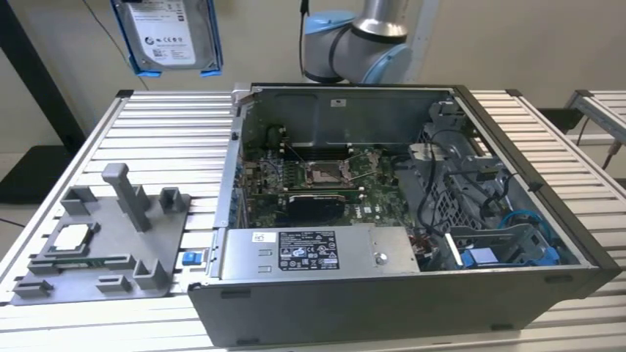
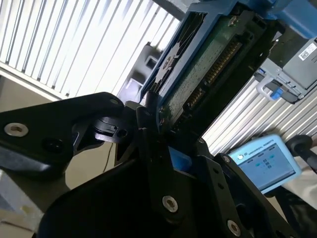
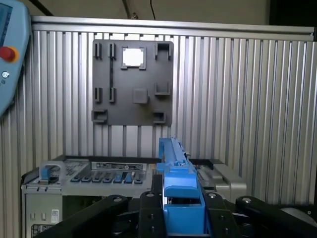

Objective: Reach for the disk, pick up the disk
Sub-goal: 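Pick up the disk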

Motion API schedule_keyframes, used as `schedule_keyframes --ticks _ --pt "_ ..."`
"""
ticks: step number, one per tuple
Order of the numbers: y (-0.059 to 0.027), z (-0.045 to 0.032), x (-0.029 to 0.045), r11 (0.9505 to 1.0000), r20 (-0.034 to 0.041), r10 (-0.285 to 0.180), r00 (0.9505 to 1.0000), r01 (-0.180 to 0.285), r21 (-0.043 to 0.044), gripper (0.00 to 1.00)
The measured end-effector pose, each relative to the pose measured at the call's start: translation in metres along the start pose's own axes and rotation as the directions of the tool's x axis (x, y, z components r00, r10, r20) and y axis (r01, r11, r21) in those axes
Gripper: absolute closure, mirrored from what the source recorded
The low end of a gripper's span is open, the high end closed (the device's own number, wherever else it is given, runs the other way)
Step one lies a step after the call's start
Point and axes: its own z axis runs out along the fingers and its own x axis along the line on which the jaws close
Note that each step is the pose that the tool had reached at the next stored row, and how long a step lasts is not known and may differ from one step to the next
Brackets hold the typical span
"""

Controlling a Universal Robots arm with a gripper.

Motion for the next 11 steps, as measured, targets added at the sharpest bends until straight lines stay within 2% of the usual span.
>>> schedule_keyframes --ticks 11 --pt "-0.0500 0.0002 0.0004 1.0000 0.0000 0.000 1.0000 0.000 -0.0002 1.00"
